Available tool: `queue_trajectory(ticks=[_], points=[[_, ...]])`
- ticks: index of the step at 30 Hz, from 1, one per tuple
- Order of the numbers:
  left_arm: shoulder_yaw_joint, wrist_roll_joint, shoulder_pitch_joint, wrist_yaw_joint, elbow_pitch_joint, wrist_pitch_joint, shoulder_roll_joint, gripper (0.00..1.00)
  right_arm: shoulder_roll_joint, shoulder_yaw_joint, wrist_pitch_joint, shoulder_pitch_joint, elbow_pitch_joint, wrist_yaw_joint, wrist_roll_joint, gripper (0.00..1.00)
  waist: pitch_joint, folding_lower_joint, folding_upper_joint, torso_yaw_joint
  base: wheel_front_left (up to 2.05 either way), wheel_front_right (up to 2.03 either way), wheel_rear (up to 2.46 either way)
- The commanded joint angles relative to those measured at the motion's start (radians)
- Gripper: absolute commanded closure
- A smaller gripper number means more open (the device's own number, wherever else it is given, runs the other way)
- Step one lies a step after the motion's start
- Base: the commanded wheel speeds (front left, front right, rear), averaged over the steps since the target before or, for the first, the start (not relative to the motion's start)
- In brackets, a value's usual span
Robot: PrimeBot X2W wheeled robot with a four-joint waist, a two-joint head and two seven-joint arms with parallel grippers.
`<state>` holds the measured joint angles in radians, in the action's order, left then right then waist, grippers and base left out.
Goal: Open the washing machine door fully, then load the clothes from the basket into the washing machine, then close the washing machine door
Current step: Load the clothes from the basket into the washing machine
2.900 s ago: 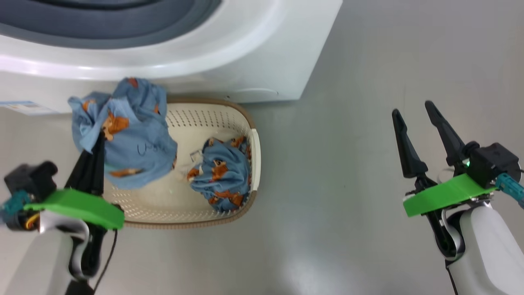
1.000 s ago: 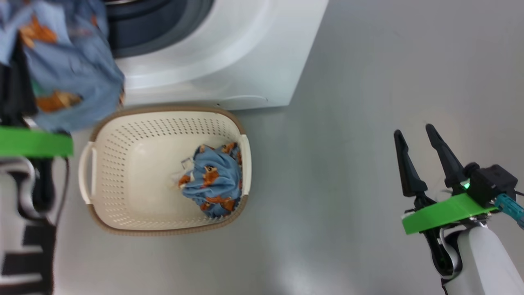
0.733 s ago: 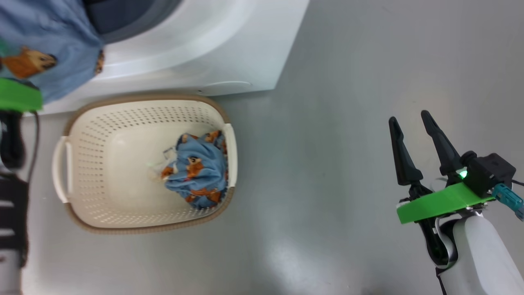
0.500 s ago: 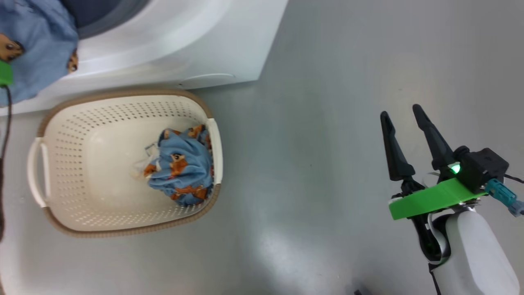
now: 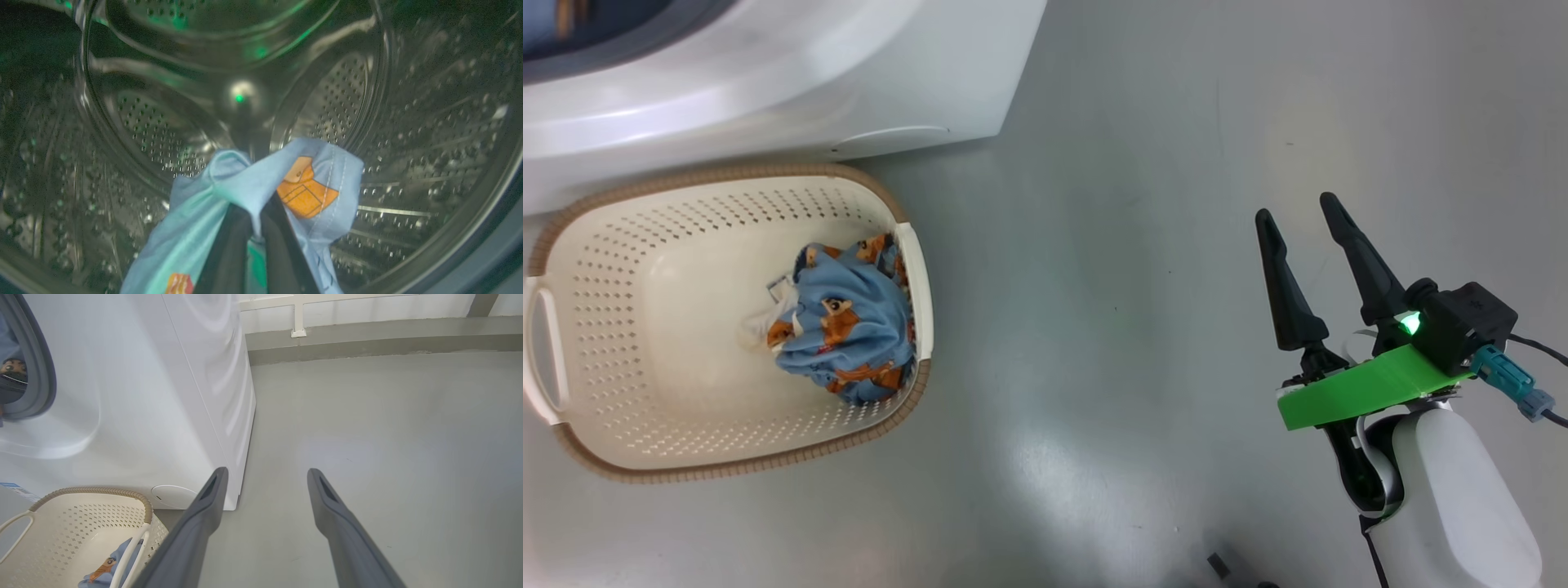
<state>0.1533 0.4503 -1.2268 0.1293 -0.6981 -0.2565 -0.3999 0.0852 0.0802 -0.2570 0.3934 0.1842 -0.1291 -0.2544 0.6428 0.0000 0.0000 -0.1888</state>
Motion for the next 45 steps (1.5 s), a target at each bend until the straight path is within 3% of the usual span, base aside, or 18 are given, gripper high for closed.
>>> queue_trajectory(ticks=[1,4,5,6,7,8,23,35,45], points=[[-0.044,-0.023,-0.025,0.001,0.076,-0.005,-0.055,1.00,-0.006,0.020,-0.005,-0.009,-0.024,-0.002,0.006,0.00,0.008,0.0000,0.0000,-0.003,0.00,0.00,0.00],[-0.077,-0.053,0.000,0.001,0.130,-0.005,-0.038,1.00,-0.009,0.021,-0.005,-0.007,-0.023,-0.002,0.006,0.00,0.011,0.0000,0.0000,-0.002,0.00,0.00,0.00],[-0.079,-0.064,0.009,0.001,0.133,-0.005,-0.036,0.76,-0.009,0.022,-0.005,-0.006,-0.023,-0.002,0.005,0.00,0.011,0.0000,0.0000,-0.003,0.00,0.00,0.00],[-0.079,-0.064,0.009,0.001,0.133,-0.005,-0.036,0.76,-0.009,0.022,-0.005,-0.006,-0.023,-0.002,0.005,0.00,0.011,0.0000,0.0000,-0.003,0.00,0.00,0.00],[-0.080,-0.072,0.019,0.001,0.128,-0.005,-0.033,0.31,-0.010,0.023,-0.005,-0.005,-0.022,-0.002,0.005,0.00,0.011,0.0000,0.0000,-0.003,0.00,0.00,0.00],[-0.084,-0.077,0.028,0.001,0.121,-0.005,-0.031,0.00,-0.011,0.024,-0.005,-0.004,-0.021,-0.002,0.005,0.00,0.011,0.0000,0.0000,-0.004,0.00,0.00,0.00],[-0.131,-0.098,0.167,0.001,0.085,-0.005,0.014,0.00,0.007,0.012,-0.005,-0.012,-0.021,-0.002,0.007,0.00,-0.040,0.0000,0.0000,0.016,0.00,0.00,0.00],[-0.142,-0.067,0.424,0.001,0.124,-0.005,0.103,0.00,0.053,-0.004,-0.005,-0.050,-0.006,-0.002,0.005,0.00,-0.174,0.0000,0.0000,0.069,0.00,0.00,0.00],[-0.159,-0.067,0.629,0.001,0.181,-0.005,0.141,0.00,0.086,-0.013,-0.005,-0.116,0.011,-0.002,-0.004,0.00,-0.291,0.0000,0.0000,0.122,0.00,0.00,0.00]])
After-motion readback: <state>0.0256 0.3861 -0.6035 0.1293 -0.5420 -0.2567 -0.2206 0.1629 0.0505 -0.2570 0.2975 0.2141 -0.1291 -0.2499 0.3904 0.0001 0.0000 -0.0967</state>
